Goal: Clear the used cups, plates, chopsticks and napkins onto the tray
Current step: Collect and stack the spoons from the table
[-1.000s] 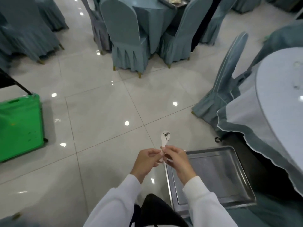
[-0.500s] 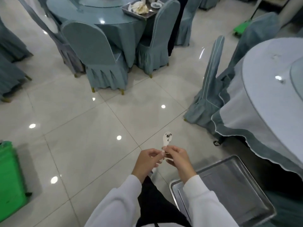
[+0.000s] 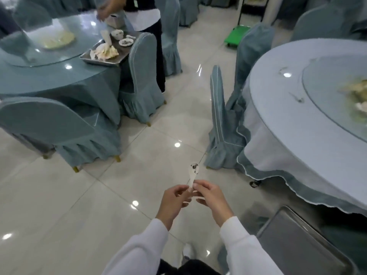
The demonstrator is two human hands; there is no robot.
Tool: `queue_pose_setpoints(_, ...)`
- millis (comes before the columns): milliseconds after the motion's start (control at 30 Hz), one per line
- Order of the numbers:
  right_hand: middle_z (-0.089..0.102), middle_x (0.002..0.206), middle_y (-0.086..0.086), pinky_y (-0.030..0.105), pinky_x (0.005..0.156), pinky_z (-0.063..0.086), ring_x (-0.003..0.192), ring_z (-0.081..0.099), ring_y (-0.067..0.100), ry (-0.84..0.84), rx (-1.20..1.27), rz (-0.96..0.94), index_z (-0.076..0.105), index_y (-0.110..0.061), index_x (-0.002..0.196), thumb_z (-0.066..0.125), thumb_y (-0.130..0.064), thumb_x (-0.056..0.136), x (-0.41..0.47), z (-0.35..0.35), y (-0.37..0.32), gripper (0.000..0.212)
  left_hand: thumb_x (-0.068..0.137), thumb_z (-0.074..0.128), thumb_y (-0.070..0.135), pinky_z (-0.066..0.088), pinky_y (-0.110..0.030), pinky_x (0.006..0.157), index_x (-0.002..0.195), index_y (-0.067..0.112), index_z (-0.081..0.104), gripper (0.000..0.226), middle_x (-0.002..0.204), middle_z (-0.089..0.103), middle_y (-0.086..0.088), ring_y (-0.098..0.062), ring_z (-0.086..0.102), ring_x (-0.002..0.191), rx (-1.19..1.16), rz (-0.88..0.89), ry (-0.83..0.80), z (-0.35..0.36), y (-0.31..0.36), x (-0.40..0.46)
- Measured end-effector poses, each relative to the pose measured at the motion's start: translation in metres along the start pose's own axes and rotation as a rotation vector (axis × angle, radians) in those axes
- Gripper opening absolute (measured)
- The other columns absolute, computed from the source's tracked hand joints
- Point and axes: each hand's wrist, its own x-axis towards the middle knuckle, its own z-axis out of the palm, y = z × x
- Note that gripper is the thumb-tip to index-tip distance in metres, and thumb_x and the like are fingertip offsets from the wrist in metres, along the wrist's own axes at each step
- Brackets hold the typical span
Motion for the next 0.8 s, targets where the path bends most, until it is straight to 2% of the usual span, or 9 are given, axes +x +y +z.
queue_pose_setpoints(200,0.081,0.098,0.001,0.023,0.073,0.056,0.083,0.073,0.010,0.162,0.104,0.005,0.080,-0.022,0.108,0.065,-0.021,0.102,0.029,-0.040,-0.025,0.016,0.096,0.077,0.021,0.060,-0.023,0.071,0.106,0.013,0.076,0.013,0.092,0.079,-0.006,-0.009,0.074,0.074,0.043,-0.034,-0.132,0.040,0.034,0.070)
queue_pose_setpoints(400,0.081,0.095,0.000,0.026,0.076,0.056,0.083,0.073,0.012,0.337,0.172,0.042,0.079,-0.020,0.109,0.063,-0.019,0.103,0.062,-0.075,-0.045,0.017,0.097,0.075,0.019,0.058,-0.023,0.070,0.108,0.012,0.075,0.012,0.095,0.080,-0.007,-0.012,0.075,0.076,0.080,-0.052,-0.246,0.081,0.062,0.136)
queue_pose_setpoints(567,0.081,0.099,0.005,0.022,0.071,0.055,0.080,0.073,0.011,0.448,0.180,0.058,0.077,-0.018,0.110,0.061,-0.018,0.104,0.105,-0.097,-0.083,0.017,0.097,0.075,0.017,0.058,-0.024,0.070,0.106,0.008,0.074,0.013,0.088,0.076,-0.006,-0.014,0.070,0.075,0.082,-0.056,-0.338,0.120,0.107,0.201)
queue_pose_setpoints(800,0.080,0.096,0.001,0.028,0.080,0.058,0.093,0.077,0.020,0.592,0.176,0.051,0.078,-0.020,0.109,0.063,-0.022,0.104,0.187,-0.133,-0.160,0.016,0.097,0.074,0.016,0.058,-0.026,0.072,0.104,0.008,0.074,0.010,0.091,0.077,-0.008,-0.016,0.071,0.076,0.089,-0.070,-0.437,0.168,0.178,0.301)
